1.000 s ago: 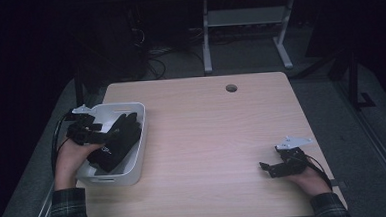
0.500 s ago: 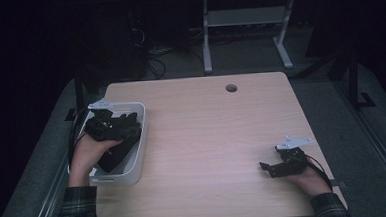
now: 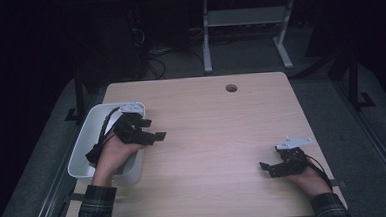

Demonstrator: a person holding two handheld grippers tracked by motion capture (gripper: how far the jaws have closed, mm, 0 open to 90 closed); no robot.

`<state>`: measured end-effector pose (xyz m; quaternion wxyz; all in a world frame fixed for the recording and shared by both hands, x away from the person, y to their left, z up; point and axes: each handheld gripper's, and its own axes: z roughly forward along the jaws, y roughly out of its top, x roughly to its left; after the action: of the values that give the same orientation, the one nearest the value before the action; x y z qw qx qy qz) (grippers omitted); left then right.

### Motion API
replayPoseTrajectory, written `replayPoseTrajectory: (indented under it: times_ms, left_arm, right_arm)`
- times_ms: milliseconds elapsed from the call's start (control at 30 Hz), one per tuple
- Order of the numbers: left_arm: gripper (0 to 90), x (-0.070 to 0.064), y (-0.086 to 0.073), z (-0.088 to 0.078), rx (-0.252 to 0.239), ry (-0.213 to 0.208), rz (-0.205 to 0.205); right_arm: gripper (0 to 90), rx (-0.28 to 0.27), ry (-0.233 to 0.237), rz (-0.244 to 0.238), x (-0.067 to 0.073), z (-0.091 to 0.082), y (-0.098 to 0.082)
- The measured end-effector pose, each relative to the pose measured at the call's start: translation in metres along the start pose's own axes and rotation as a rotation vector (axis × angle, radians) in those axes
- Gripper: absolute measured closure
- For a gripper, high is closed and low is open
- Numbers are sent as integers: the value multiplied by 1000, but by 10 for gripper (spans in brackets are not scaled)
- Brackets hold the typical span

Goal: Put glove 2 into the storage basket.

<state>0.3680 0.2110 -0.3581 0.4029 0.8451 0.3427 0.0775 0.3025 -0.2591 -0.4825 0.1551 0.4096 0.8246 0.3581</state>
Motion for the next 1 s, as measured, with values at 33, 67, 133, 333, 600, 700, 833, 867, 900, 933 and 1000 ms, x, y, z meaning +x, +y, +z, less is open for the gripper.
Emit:
replayPoseTrajectory:
  times_ms: [33, 67, 133, 333, 600, 700, 833, 867, 900, 933, 1000]
  left_arm:
    - [177, -3, 1, 3, 1, -3, 7]
    - [177, -7, 1, 6, 0, -11, 11]
    - [175, -17, 2, 16, 6, -36, 25]
    - [173, -33, 3, 31, 25, -66, 63]
    - [173, -54, 1, 49, 6, -94, 100]
    - [172, -63, -4, 60, 12, -103, 110]
    - [172, -69, -8, 69, 35, -128, 118]
    - [173, -71, -9, 72, 41, -130, 123]
    - [173, -73, -11, 75, 45, -133, 127]
    - [172, -75, -13, 78, 48, -136, 131]
    - [173, -78, -16, 83, 52, -141, 131]
  right_arm:
    - [103, 0, 0, 0, 0, 0, 0]
    - [104, 0, 0, -1, 0, 0, 0]
    - [104, 0, 0, 0, 0, 0, 0]
    - [104, 0, 1, 0, 0, 0, 0]
    - [103, 0, 0, 1, 0, 0, 0]
    - [104, 0, 0, 1, 0, 0, 0]
    - [104, 0, 0, 0, 0, 0, 0]
    - [104, 0, 0, 1, 0, 0, 0]
    - [104, 0, 0, 0, 0, 0, 0]
    - [104, 0, 0, -1, 0, 0, 0]
    - [104, 0, 0, 0, 0, 0, 0]
